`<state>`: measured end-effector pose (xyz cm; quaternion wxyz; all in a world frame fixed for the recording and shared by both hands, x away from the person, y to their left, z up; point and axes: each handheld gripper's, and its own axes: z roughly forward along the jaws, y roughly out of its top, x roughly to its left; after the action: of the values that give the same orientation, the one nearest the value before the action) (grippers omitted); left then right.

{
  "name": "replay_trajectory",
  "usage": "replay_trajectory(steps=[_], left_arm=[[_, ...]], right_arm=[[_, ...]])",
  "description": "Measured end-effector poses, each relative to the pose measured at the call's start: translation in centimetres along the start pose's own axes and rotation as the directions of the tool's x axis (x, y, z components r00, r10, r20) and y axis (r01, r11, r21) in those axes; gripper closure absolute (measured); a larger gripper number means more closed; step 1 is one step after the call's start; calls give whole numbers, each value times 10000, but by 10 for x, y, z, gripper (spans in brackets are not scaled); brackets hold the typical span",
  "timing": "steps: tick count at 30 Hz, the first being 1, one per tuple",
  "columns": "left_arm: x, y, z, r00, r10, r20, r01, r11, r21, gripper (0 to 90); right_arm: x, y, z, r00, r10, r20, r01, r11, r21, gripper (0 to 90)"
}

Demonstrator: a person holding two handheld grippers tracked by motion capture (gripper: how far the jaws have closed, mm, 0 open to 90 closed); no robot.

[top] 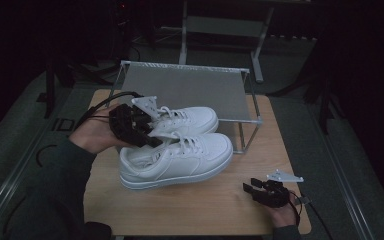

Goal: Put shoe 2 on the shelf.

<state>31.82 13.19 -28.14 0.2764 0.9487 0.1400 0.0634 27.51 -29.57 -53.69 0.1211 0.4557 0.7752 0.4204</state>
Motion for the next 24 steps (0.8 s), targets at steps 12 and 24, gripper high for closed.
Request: replay_trajectory(steps=[12,24], left_arm=[[13,2,-1,9973,-590,-432,591,9983,8,757],[24,3,-1,9898,-1023,-990,1034,9946,62,756]], right_arm=[[0,0,-1,10000,-14,9,14,10000,-26,534],[0,0,-1,10000,-2,12,2,10000,-45,534]])
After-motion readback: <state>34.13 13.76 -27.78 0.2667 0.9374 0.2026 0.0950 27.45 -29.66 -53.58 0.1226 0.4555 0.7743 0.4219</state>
